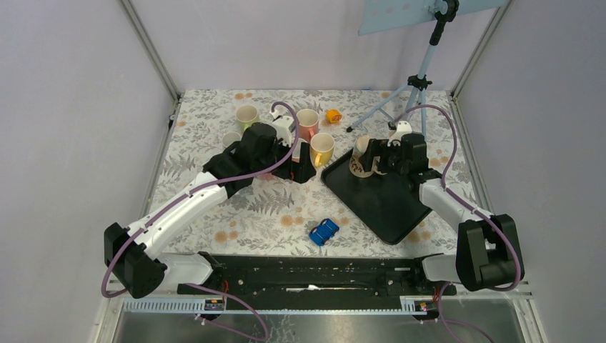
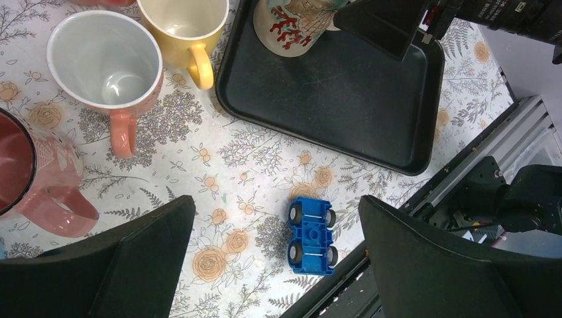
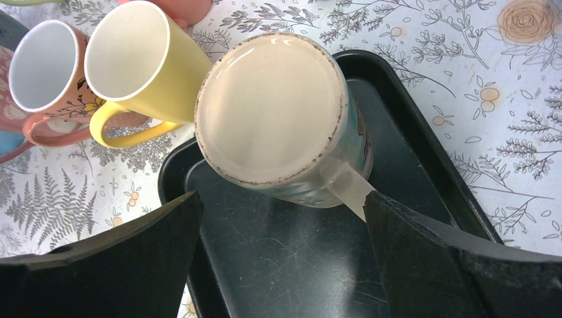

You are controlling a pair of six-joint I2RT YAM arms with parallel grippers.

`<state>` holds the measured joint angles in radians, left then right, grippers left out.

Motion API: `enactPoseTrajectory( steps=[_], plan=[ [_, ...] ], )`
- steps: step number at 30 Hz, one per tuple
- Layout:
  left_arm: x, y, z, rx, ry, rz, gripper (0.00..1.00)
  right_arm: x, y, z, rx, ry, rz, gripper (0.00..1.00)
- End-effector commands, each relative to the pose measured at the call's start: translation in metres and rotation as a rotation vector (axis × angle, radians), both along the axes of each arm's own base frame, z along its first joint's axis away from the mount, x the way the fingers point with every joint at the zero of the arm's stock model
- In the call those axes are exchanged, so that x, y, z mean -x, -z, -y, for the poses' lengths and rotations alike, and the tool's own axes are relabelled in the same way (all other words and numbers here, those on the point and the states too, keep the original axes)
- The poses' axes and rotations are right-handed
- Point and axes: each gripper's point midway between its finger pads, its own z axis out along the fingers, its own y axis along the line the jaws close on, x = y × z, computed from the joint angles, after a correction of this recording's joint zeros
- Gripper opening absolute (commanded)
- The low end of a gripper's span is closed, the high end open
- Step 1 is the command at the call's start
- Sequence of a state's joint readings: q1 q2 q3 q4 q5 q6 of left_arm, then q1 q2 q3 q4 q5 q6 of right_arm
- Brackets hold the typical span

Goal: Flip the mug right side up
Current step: Pick up the cup from the tray.

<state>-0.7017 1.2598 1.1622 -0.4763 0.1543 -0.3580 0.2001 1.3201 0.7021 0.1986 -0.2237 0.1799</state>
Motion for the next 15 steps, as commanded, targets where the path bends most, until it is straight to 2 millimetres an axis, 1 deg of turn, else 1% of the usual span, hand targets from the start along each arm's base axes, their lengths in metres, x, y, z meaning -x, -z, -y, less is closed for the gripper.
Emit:
enactPoseTrajectory(
  steps=[1,2,9,12,15],
  plan=[
    [0.001,-0.014,0.005,0.043,0.028,0.050,0.99,-0.009,-0.003,-0.002,0.041,-0.056,0.070,1.00],
    [0.001,-0.014,0.005,0.043,0.027,0.048,0.99,-0.009,-0.001,-0.002,0.042,-0.056,0.069,1.00],
    [0.003,-0.014,0.004,0.046,0.031,0.049,0.99,-0.007,0.010,-0.016,0.000,-0.120,0.034,1.00],
    [0.004,-0.013,0.004,0.047,0.031,0.050,0.99,-0.002,0.010,-0.021,-0.032,-0.135,0.015,1.00],
    [0.004,-0.012,0.004,0.046,0.030,0.049,0.99,0.007,0.012,-0.021,-0.048,-0.120,0.006,1.00]
  ],
)
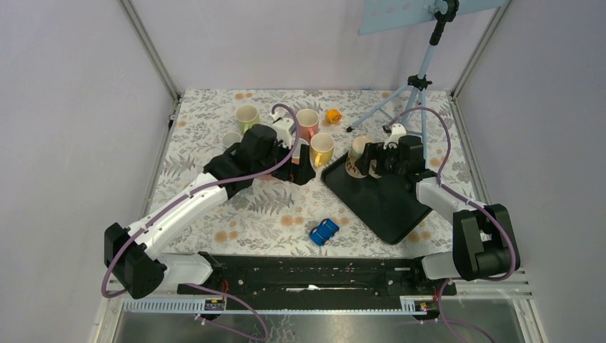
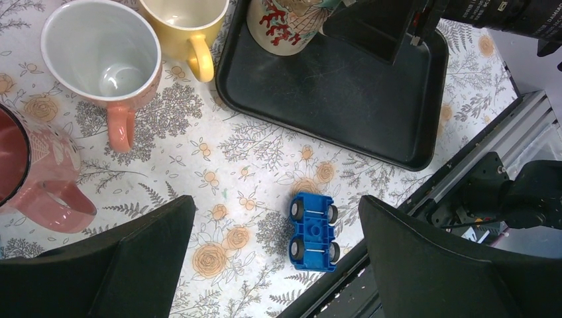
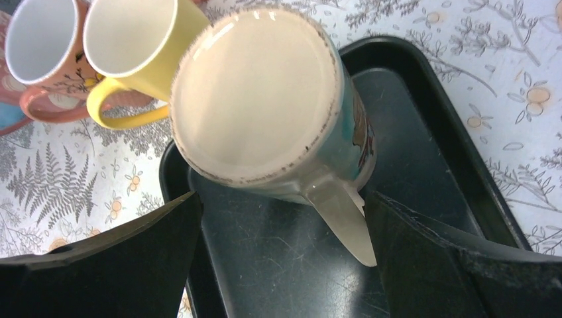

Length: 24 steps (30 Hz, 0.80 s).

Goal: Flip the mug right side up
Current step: Pick up the cup from the tray.

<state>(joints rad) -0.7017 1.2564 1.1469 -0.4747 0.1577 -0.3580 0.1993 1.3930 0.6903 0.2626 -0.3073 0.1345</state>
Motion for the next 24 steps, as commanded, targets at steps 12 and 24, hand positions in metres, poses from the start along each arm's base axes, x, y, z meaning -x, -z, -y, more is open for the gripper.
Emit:
enactPoseTrajectory(
  steps=[12,24],
  plan=[
    [0.000,-0.015,0.007,0.060,0.024,0.051,0.99,0.031,-0.002,-0.047,0.047,-0.011,-0.075,1.00],
    [-0.002,-0.012,0.009,0.060,0.020,0.044,0.99,0.014,-0.007,-0.031,0.169,0.215,-0.211,0.93]
  ],
)
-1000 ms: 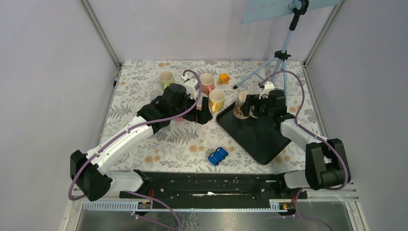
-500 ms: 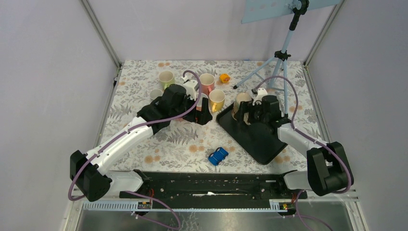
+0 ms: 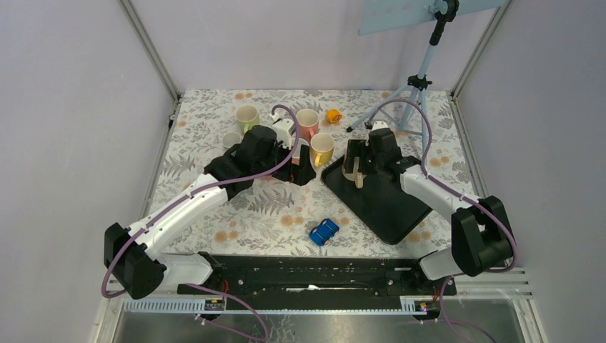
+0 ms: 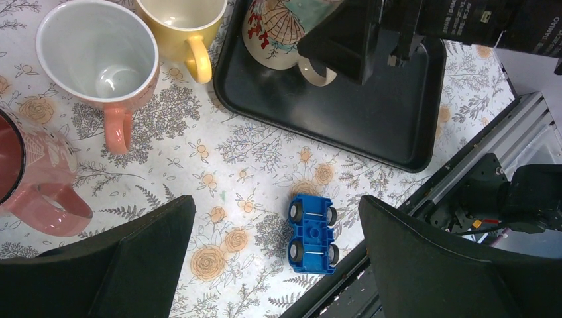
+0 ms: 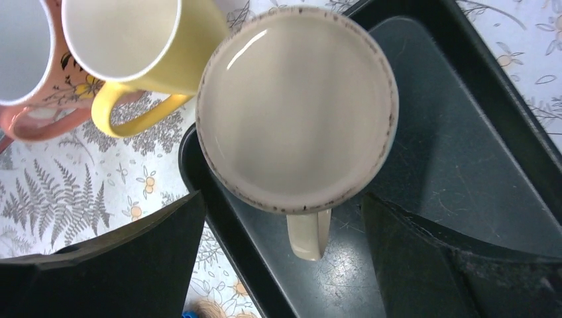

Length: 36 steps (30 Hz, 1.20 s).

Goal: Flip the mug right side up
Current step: Pick up the cup from the tray.

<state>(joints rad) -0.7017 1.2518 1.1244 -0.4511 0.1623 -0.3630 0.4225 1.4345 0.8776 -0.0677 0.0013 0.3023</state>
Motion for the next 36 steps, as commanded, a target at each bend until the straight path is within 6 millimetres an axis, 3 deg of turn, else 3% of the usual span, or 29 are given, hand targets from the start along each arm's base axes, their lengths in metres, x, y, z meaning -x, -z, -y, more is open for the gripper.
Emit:
enactPoseTrajectory(
  steps=[1,6,13,23,36],
  plan=[
    [-0.003,-0.016,0.008,0.052,0.018,0.046,0.99,-0.003,-0.008,0.001,0.081,0.084,-0.030,0.92],
    [-0.006,-0.017,0.008,0.049,0.010,0.052,0.99,0.001,-0.002,-0.006,0.150,0.075,-0.044,0.86],
    [-0.006,-0.014,0.008,0.043,0.007,0.042,0.99,0.003,0.015,0.005,0.209,0.114,-0.051,0.77],
    [-0.008,-0.014,0.008,0.046,-0.004,0.037,0.99,-0.002,0.025,0.002,0.227,0.141,-0.069,0.61],
    [-0.010,-0.009,0.011,0.058,-0.013,0.018,0.99,-0.007,0.024,0.000,0.240,0.161,-0.063,0.50]
  ],
)
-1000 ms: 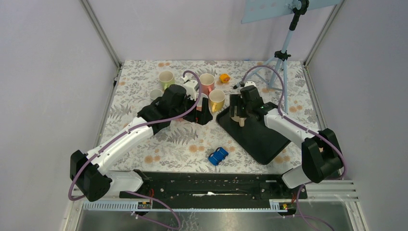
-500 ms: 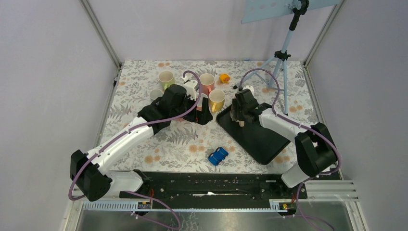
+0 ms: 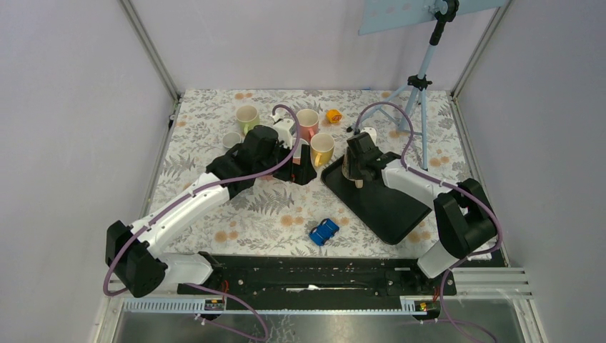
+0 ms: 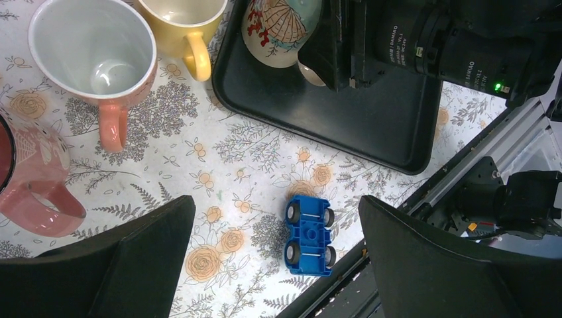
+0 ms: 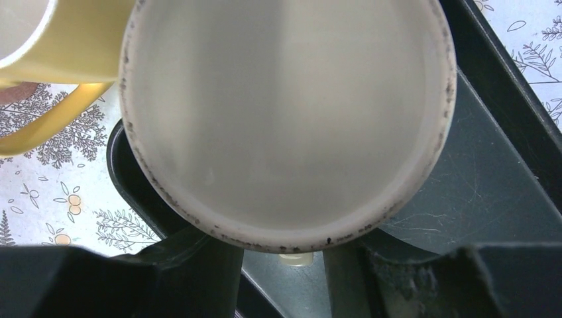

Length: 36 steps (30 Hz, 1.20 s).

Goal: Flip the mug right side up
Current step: Pick up the cup from the tray.

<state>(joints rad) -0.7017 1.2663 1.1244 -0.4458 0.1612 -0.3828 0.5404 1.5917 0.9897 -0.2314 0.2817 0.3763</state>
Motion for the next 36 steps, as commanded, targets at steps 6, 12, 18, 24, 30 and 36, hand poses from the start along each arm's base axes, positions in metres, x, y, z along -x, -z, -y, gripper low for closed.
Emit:
enactPoseTrajectory(
  steps=[6,12,18,24,30,36],
  plan=[
    [-0.009,-0.012,0.014,0.069,0.001,0.025,0.99,-0.012,-0.010,-0.003,0.027,0.039,0.036,0.34],
    [-0.009,-0.012,0.014,0.087,-0.015,0.013,0.99,-0.009,-0.006,0.001,0.052,0.042,0.021,0.07],
    [-0.007,-0.009,0.017,0.132,-0.037,-0.025,0.99,-0.006,-0.010,0.003,0.055,0.051,0.019,0.00],
    [-0.004,-0.009,0.016,0.167,-0.041,-0.049,0.99,-0.001,-0.003,0.002,0.052,0.046,-0.004,0.00],
    [-0.005,-0.008,0.014,0.168,-0.049,-0.049,0.99,0.005,0.010,-0.002,0.045,0.042,-0.032,0.00],
    [-0.006,-0.009,0.015,0.171,-0.050,-0.055,0.99,0.007,0.011,-0.003,0.043,0.049,-0.030,0.02]
  ],
)
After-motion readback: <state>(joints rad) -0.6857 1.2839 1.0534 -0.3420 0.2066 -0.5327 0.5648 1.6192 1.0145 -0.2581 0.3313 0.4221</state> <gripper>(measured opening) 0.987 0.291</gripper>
